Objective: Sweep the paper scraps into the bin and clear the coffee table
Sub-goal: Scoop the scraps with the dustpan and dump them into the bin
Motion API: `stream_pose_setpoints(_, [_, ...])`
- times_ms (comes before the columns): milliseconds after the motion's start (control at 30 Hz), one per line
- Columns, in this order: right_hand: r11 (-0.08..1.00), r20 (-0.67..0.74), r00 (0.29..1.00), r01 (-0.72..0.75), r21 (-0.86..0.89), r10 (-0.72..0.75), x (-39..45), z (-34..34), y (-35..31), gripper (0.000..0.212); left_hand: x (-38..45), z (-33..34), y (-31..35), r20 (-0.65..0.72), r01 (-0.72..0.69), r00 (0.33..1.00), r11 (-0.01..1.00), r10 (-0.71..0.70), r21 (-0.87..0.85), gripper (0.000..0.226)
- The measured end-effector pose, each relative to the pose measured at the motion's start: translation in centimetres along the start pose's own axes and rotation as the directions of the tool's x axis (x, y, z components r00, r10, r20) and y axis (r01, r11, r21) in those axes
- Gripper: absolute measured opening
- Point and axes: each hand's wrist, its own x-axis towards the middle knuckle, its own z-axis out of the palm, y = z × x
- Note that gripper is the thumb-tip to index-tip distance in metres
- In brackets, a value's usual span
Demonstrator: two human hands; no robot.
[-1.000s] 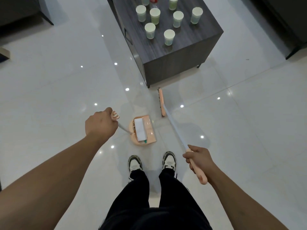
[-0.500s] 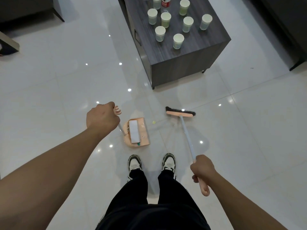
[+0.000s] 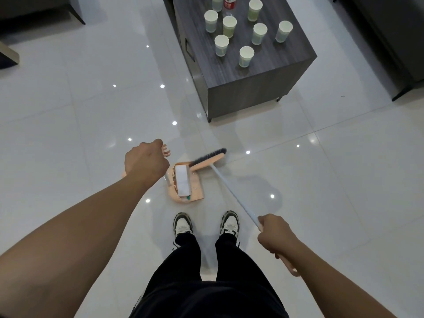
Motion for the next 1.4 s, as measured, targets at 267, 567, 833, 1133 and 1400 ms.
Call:
stream_pose_setpoints(267, [0.982,-0.095,0.996,-0.019,-0.187,0.001,0.7,0.1,-1.3,0.023,-1.0,0.3,-1.1,0.012,0.014,1.000,1.000,-0.014,0.005,0.011])
stream_pose_setpoints(567, [0.999,0.048,0.998,-0.044,0.012,0.043,-0.6,0.8,-0.5,0.047,-1.2,0.2,-2.0,-0.003,0.001,1.000,1.000,-0.001,0.006,0.012])
stream_pose_setpoints(833, [0.990,-0.068,0.996,-0.048,0.134,0.058,0.1,-1.1,-3.7,0.022,-2.0,-1.1,-5.2,-0.061,0.154,0.986,0.986,-0.158,-0.059,0.008])
stream_pose_setpoints(1133, [0.946,-0.085,0.993,-0.048,0.321,0.080,1.9,0.0,-8.1,0.017,-2.1,-2.0,-13.4,-0.063,0.356,0.929,0.928,-0.364,-0.110,0.009])
stream_pose_setpoints(1400, [0.916,-0.042,0.995,-0.068,0.395,0.092,3.4,1.0,-13.3,0.008,-0.4,-1.1,-18.9,-0.089,0.401,0.910,0.914,-0.405,-0.056,0.025])
